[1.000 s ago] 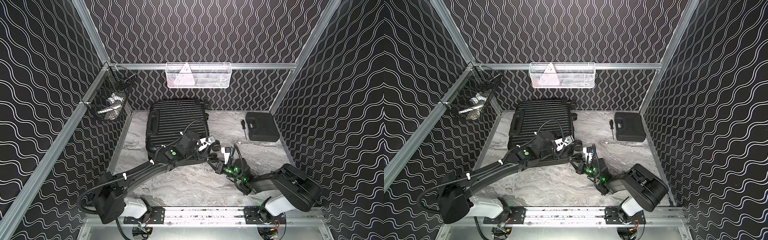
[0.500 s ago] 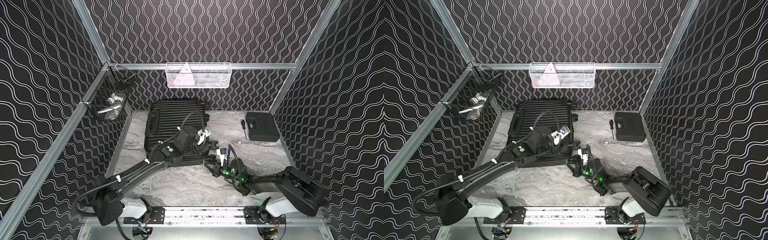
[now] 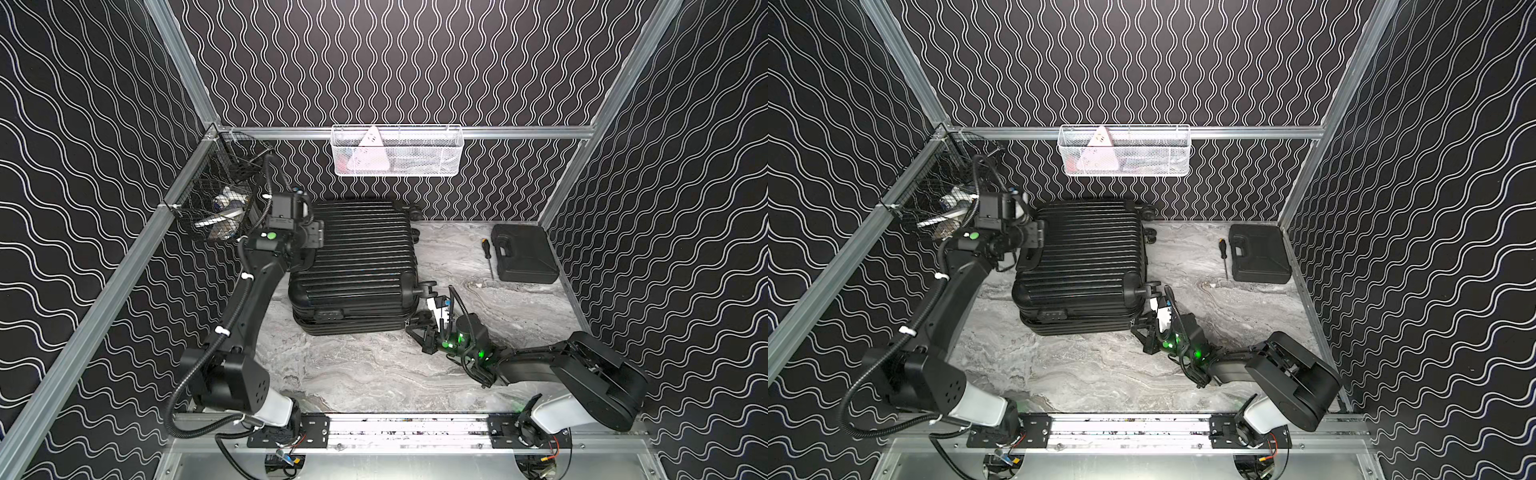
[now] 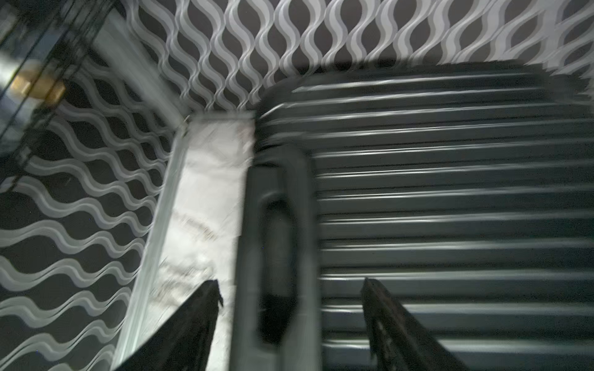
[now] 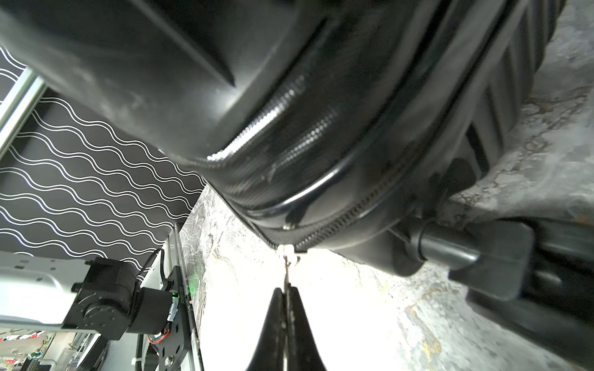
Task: Close the suitcase zippers
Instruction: Zip the zipper on the suitcase.
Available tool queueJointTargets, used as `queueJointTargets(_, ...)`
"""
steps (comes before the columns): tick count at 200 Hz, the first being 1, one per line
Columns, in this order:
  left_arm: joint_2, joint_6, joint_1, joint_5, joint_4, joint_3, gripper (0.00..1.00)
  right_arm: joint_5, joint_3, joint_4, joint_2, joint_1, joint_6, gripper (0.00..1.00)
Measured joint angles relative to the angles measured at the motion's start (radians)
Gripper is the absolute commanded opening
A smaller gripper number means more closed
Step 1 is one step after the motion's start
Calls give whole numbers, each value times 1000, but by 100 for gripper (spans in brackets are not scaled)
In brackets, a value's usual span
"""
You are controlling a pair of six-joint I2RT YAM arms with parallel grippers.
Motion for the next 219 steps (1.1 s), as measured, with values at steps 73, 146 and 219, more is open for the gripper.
queueJointTargets(73,177,-7,172,167,-97,63,56,-6,21,-12,24,5,-5,0)
queueJointTargets(146,219,-5,177,330,-99,63,58,-10,29,4,44,10,-5,0)
queueJointTargets(219,298,6,122,238,-140,127,39,1,28,2,42,18,-21,0)
